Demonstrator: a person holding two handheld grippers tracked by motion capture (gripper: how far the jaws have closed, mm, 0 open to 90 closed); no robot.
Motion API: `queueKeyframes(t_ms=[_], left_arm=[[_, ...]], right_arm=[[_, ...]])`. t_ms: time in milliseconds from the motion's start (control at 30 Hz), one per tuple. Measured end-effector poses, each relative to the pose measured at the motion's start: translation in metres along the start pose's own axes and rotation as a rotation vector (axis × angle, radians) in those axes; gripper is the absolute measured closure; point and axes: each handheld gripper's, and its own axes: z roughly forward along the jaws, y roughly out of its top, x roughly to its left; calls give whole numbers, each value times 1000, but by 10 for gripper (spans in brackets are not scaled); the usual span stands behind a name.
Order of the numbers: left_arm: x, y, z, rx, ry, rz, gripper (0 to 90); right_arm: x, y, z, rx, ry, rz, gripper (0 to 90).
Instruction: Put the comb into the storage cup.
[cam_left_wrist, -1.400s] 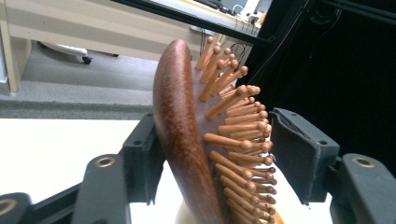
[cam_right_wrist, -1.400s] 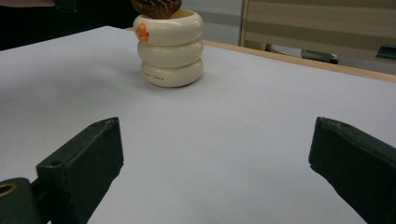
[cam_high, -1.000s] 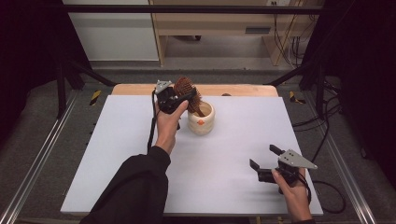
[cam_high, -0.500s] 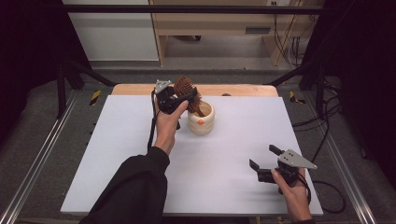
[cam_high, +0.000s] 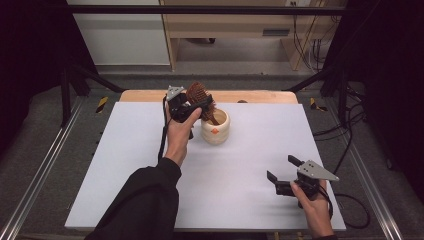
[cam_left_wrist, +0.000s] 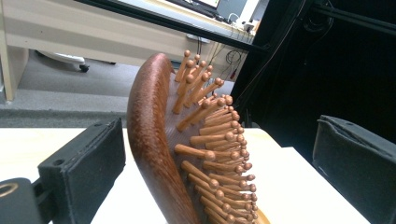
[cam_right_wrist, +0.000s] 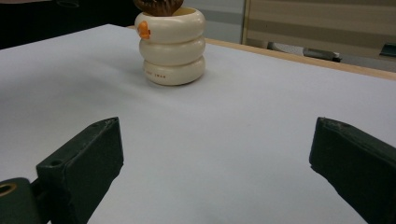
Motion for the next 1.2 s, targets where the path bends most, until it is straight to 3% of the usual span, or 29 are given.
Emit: queueKeyframes(t_ms=[1200], left_arm=[[-1, -5, -8, 7, 0, 30, 19]], right_arm=[[1, 0, 1, 5, 2, -3, 33]])
